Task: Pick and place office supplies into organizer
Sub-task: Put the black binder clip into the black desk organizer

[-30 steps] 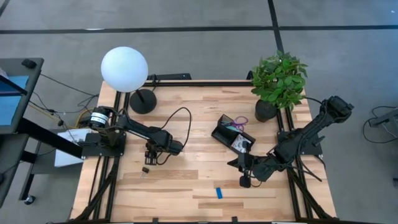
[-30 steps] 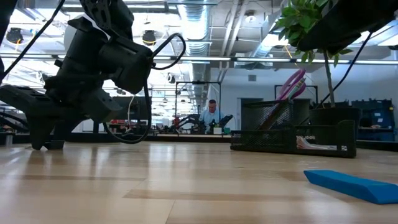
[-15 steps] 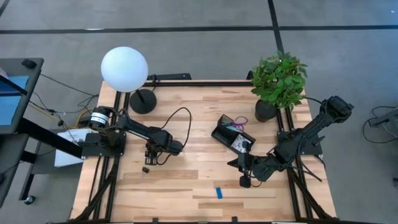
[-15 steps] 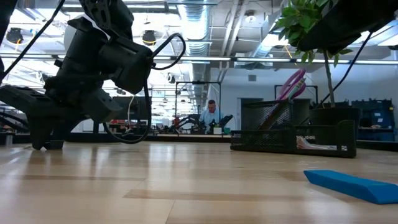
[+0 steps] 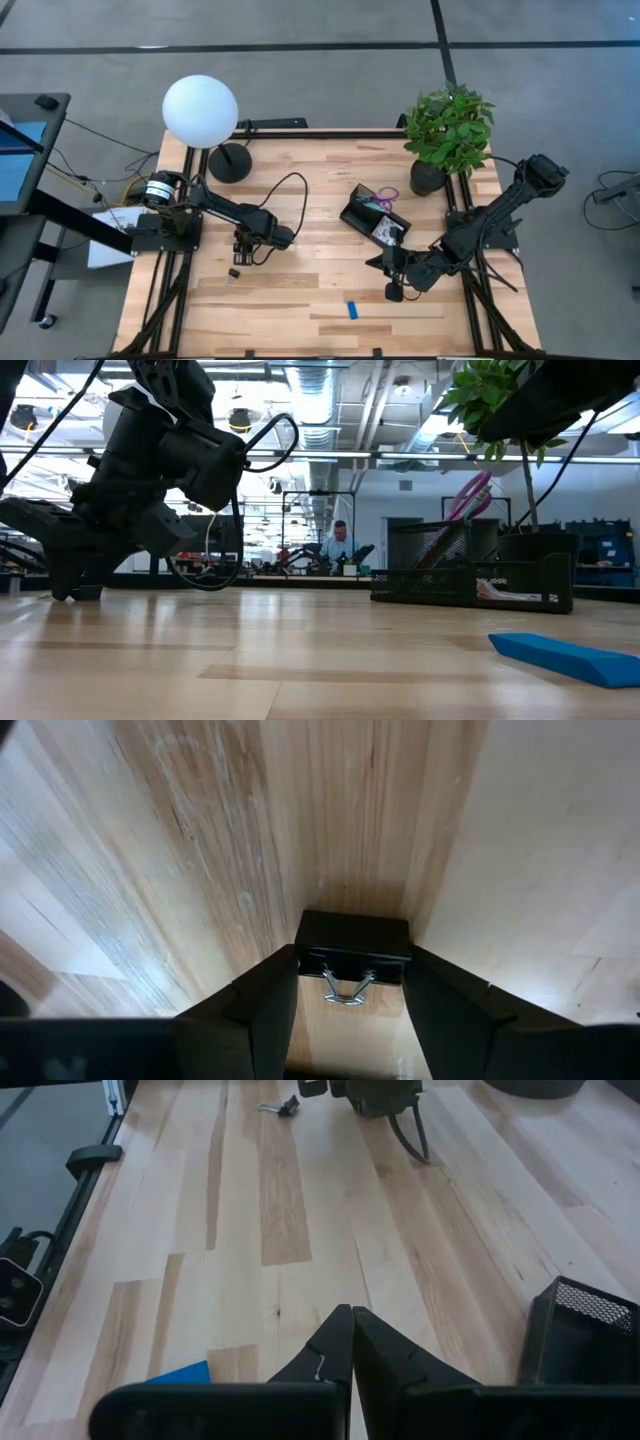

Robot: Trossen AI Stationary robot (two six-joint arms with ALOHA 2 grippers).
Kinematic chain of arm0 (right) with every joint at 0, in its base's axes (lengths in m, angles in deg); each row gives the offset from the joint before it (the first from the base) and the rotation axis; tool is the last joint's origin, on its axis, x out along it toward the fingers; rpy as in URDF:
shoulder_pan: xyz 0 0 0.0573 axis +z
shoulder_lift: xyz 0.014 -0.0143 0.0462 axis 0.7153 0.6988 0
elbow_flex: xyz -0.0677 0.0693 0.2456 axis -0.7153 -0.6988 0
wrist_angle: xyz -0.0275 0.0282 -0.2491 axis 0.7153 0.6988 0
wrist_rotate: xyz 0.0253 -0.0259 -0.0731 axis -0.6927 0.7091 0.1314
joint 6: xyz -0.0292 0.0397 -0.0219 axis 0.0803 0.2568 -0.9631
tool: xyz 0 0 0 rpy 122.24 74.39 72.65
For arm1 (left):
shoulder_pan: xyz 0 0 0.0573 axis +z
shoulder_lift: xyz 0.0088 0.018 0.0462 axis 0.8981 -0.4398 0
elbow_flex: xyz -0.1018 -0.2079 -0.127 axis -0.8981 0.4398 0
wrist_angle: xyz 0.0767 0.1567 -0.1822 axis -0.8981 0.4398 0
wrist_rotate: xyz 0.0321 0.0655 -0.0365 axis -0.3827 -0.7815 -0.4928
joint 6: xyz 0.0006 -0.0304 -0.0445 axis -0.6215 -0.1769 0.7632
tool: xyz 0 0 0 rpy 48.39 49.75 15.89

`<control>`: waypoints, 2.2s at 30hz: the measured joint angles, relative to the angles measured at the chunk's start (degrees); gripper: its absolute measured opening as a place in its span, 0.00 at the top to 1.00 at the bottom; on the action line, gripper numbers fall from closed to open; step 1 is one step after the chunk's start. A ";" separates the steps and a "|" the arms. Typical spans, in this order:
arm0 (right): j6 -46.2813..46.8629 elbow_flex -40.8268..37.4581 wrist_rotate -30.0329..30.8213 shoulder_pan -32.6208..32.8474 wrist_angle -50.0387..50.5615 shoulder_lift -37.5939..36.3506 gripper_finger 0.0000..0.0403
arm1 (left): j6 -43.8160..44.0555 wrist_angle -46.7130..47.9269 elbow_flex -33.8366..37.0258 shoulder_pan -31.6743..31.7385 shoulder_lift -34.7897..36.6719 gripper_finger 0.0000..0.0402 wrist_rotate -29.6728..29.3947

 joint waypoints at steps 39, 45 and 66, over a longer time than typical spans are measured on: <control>1.99 0.00 0.13 0.00 -0.02 0.00 0.99 | -1.73 -1.35 -2.48 0.37 -0.08 0.66 -2.85; 2.86 0.02 0.42 1.71 0.05 -2.07 0.99 | -2.06 -2.84 -10.29 0.46 -0.09 0.67 -5.52; 10.45 0.02 9.79 14.60 0.44 -5.31 0.99 | -18.52 -67.63 -20.70 4.22 -9.30 0.66 -7.73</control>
